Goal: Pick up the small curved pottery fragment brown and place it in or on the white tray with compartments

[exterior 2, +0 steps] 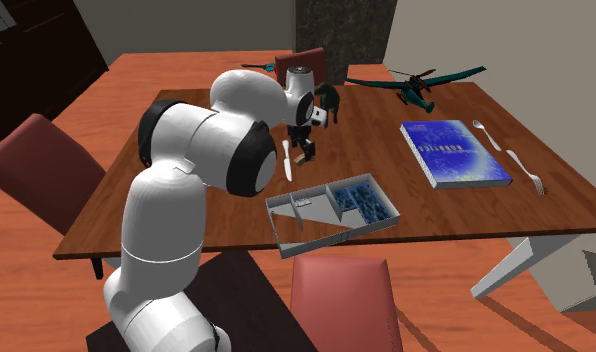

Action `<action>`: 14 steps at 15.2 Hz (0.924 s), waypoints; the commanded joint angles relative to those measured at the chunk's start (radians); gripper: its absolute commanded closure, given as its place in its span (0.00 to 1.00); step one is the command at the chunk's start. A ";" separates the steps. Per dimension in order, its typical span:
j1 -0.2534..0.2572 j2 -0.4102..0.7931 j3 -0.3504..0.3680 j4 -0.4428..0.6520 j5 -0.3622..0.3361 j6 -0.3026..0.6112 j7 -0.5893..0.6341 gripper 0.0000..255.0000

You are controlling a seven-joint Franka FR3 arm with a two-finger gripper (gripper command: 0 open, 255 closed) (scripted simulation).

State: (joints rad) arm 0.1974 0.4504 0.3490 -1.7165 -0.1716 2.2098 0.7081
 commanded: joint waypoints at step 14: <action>0.000 0.008 -0.002 -0.010 -0.003 0.017 0.001 1.00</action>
State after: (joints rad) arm 0.1977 0.4578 0.3473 -1.7265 -0.1748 2.2266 0.7092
